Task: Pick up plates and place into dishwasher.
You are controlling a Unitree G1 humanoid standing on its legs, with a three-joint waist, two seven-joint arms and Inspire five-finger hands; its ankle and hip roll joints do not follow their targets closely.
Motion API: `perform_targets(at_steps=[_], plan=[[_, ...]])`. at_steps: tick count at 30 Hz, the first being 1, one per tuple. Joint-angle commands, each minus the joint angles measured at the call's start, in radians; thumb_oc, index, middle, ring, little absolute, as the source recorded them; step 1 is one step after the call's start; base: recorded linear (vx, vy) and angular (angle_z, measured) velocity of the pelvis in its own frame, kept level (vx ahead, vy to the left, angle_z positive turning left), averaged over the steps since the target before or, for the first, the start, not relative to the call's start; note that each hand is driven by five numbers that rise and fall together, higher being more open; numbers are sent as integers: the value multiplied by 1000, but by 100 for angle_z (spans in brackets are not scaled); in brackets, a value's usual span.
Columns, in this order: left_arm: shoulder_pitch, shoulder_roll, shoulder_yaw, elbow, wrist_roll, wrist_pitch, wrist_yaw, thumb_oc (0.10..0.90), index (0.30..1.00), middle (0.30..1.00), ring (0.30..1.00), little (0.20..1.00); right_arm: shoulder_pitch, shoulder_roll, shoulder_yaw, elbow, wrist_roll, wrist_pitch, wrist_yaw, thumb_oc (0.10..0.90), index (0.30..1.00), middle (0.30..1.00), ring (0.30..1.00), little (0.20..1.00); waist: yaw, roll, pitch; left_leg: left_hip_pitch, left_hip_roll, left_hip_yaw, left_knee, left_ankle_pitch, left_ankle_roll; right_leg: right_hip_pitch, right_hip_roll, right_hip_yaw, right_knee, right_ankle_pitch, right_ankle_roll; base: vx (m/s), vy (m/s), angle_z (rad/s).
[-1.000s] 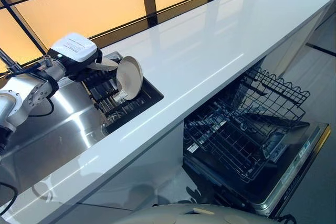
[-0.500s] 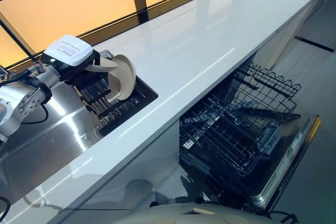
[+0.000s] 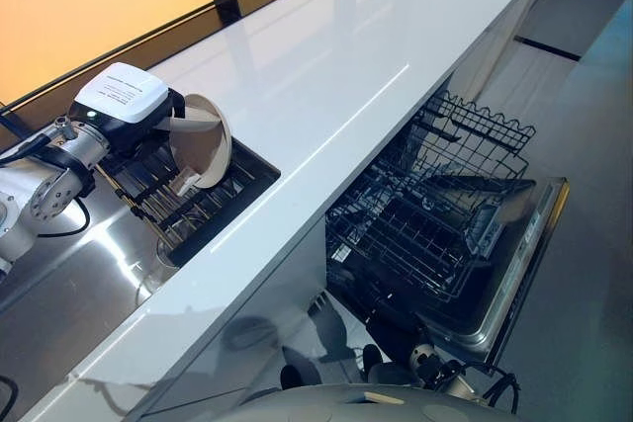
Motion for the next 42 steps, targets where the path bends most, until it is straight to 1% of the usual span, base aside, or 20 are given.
perform_targets(at_steps=[1, 5, 9, 15, 16, 18, 21, 24, 25, 27, 29, 30, 32, 33, 35, 36, 37, 39, 40, 42], plan=[[-222, 30, 74, 23, -89, 20, 120, 100, 300, 300, 300, 200, -46, 3, 0, -215, 151, -81, 87, 800, 900, 900, 900, 900, -54, 32, -15, 38, -78, 41, 7, -108, 68, -97, 11, 22, 82, 74, 112, -10, 40, -9], [-218, 20, 70, 13, -102, 37, 126, 100, 300, 300, 300, 200, -57, -11, -82, -378, 232, -232, 5, 800, 900, 900, 900, 900, -69, 26, -17, 43, -74, 53, 7, -114, 71, -95, 17, 37, 78, 75, 112, -6, 31, -7], [-177, 5, 104, 2, -113, 44, 143, 100, 300, 300, 300, 200, -94, -28, -191, -537, 211, -307, -101, 800, 900, 900, 900, 900, -80, 26, -22, 49, -72, 63, 7, -122, 74, -91, 23, 46, 70, 72, 107, 7, 44, -9], [-106, -45, 172, -27, -109, 46, 142, 100, 300, 300, 300, 200, -197, -74, -353, -633, 166, -328, -213, 800, 900, 900, 900, 900, -67, 19, -43, 51, -67, 69, 7, -126, 72, -69, 35, 44, 42, 62, 87, 28, 8, -5], [-92, -51, 180, -35, -108, 45, 144, 100, 300, 300, 300, 200, -221, -95, -387, -638, 151, -320, -278, 800, 900, 900, 900, 900, -59, 16, -48, 51, -65, 65, 7, -125, 71, -63, 38, 41, 39, 60, 82, 36, -16, -3], [-78, -52, 185, -56, -124, 55, 141, 100, 300, 300, 300, 200, -262, -147, -436, -626, 94, -364, -414, 800, 900, 900, 900, 900, -47, 13, -54, 49, -63, 57, 7, -122, 68, -51, 43, 34, 29, 51, 73, 0, 0, 0], [-59, -66, 191, -103, -166, 74, 142, 100, 300, 300, 300, 200, -318, -227, -474, -619, -9, -380, -490, 800, 900, 900, 900, 900, -21, 7, -66, 43, -60, 37, 7, -116, 63, -38, 52, 27, 19, 38, 56, 12, -39, 1], [-42, -97, 203, -150, -216, 73, 131, 100, 300, 300, 300, 200, -370, -295, -471, -608, -83, -413, -503, 800, 900, 900, 900, 900, 7, -2, -74, 40, -58, 9, 7, -113, 60, -21, 59, 11, 6, 29, 42, 15, -52, 11], [-39, -115, 201, -165, -240, 68, 132, 100, 300, 300, 300, 200, -398, -326, -457, -608, -122, -392, -468, 800, 900, 900, 900, 900, 22, -8, -78, 38, -58, -4, 7, -112, 59, -14, 63, 6, -1, 28, 35, 18, -68, 19], [-37, -137, 203, -182, -234, 66, 138, 100, 300, 300, 300, 200, -433, -366, -439, -611, -21, -409, -444, 800, 900, 900, 900, 900, 37, -16, -84, 36, -58, -19, 7, -110, 56, -4, 68, 0, -16, 30, 28, 5, -80, 17], [-58, -168, 172, -191, -247, 48, 152, 100, 300, 300, 300, 200, -512, -388, -381, -585, -54, -396, -395, 800, 900, 900, 900, 900, 72, -26, -92, 27, -56, -43, 7, -102, 45, 0, 77, -20, -24, 24, 18, -30, -106, 16], [-62, -170, 170, -192, -248, 50, 152, 100, 300, 300, 300, 200, -518, -391, -377, -582, -65, -397, -396, 800, 900, 900, 900, 900, 72, -25, -92, 25, -55, -45, 7, -101, 44, -1, 78, -22, -24, 24, 17, -42, -94, 17], [-88, -179, 154, -199, -272, 52, 145, 100, 300, 300, 300, 200, -549, -424, -344, -572, -277, -416, -439, 800, 900, 900, 900, 900, 87, -27, -96, 18, -54, -58, 7, -93, 37, -2, 86, -31, -24, 21, 12, -41, -97, 29], [-96, -185, 151, -205, -279, 49, 139, 100, 300, 300, 300, 200, -567, -458, -335, -558, -455, -434, -464, 800, 900, 900, 900, 900, 96, -29, -101, 13, -53, -69, 7, -91, 33, -2, 91, -32, -24, 17, 9, -45, -117, 35], [-100, -185, 148, -209, -292, 44, 135, 100, 300, 300, 300, 200, -579, -504, -328, -545, -632, -431, -523, 800, 900, 900, 900, 900, 100, -30, -104, 8, -50, -74, 7, -87, 29, -2, 95, -35, -24, 15, 6, -40, -106, 26], [-111, -181, 144, -220, -301, 54, 132, 100, 300, 300, 300, 200, -600, -571, -320, -530, -844, -420, -592, 800, 900, 900, 900, 900, 102, -32, -108, 5, -47, -78, 7, -84, 25, -2, 101, -37, -24, 11, 2, -30, -90, 19], [-113, -178, 145, -221, -303, 56, 131, 100, 300, 300, 300, 200, -605, -588, -319, -527, -872, -413, -609, 800, 900, 900, 900, 900, 103, -32, -109, 5, -46, -79, 7, -84, 24, -1, 102, -37, -24, 10, 1, -36, -106, 26], [-136, -156, 141, -227, -293, 75, 125, 100, 300, 300, 300, 200, -660, -683, -303, -508, -1011, -379, -638, 800, 900, 900, 900, 900, 109, -33, -113, 2, -43, -85, 7, -81, 18, 0, 112, -39, -24, 3, -4, -39, -98, 25], [-137, -156, 141, -226, -292, 75, 126, 100, 300, 300, 300, 200, -663, -684, -301, -506, -1011, -379, -638, 800, 900, 900, 900, 900, 109, -33, -112, 2, -43, -85, 7, -81, 18, 0, 112, -40, -24, 3, -4, -38, -86, 11], [-157, -129, 139, -216, -285, 82, 116, 100, 300, 300, 300, 200, -714, -728, -275, -508, -998, -337, -613, 800, 900, 900, 900, 900, 115, -31, -114, 3, -41, -91, 7, -78, 12, 3, 118, -38, -24, 0, -9, -36, -71, 0]])
